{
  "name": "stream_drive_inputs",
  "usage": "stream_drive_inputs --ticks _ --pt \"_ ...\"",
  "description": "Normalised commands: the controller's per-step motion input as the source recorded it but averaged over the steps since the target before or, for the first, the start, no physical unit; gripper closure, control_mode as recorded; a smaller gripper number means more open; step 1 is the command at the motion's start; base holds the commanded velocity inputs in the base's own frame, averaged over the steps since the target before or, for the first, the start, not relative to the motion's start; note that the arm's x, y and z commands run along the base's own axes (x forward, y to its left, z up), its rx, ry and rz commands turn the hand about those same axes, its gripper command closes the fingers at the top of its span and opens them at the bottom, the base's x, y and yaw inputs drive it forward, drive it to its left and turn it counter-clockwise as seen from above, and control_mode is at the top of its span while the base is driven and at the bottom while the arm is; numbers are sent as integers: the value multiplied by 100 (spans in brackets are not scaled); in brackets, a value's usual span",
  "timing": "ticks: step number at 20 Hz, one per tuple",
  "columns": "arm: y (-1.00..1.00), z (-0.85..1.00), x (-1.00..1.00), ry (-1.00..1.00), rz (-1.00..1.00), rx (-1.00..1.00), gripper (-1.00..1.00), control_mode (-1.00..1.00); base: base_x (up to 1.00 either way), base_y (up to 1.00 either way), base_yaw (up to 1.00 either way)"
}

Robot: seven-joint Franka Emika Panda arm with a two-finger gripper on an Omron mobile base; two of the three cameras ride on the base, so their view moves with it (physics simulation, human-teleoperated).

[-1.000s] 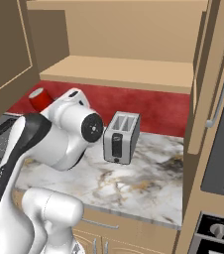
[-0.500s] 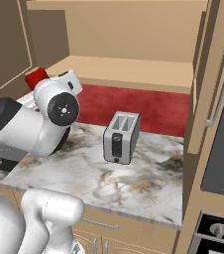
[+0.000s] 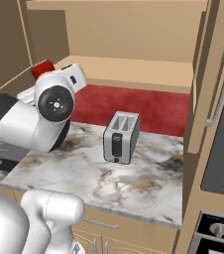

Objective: Pick the can from the counter and place it in the open cabinet.

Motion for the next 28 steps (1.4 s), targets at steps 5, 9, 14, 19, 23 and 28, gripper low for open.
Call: stream_drive_inputs --ticks 5,9,14,19,23,28 --pt "-31 6 0 -1 -8 0 100 -100 0 0 0" --pt "-25 30 0 0 -7 2 100 -100 0 0 0" --pt "-2 37 1 -1 -11 2 100 -100 0 0 0" --pt "0 7 1 -1 -19 0 100 -100 0 0 0" --pt "0 0 1 -2 -25 1 100 -100 0 0 0" --pt "-3 0 1 -5 -23 14 100 -100 0 0 0"
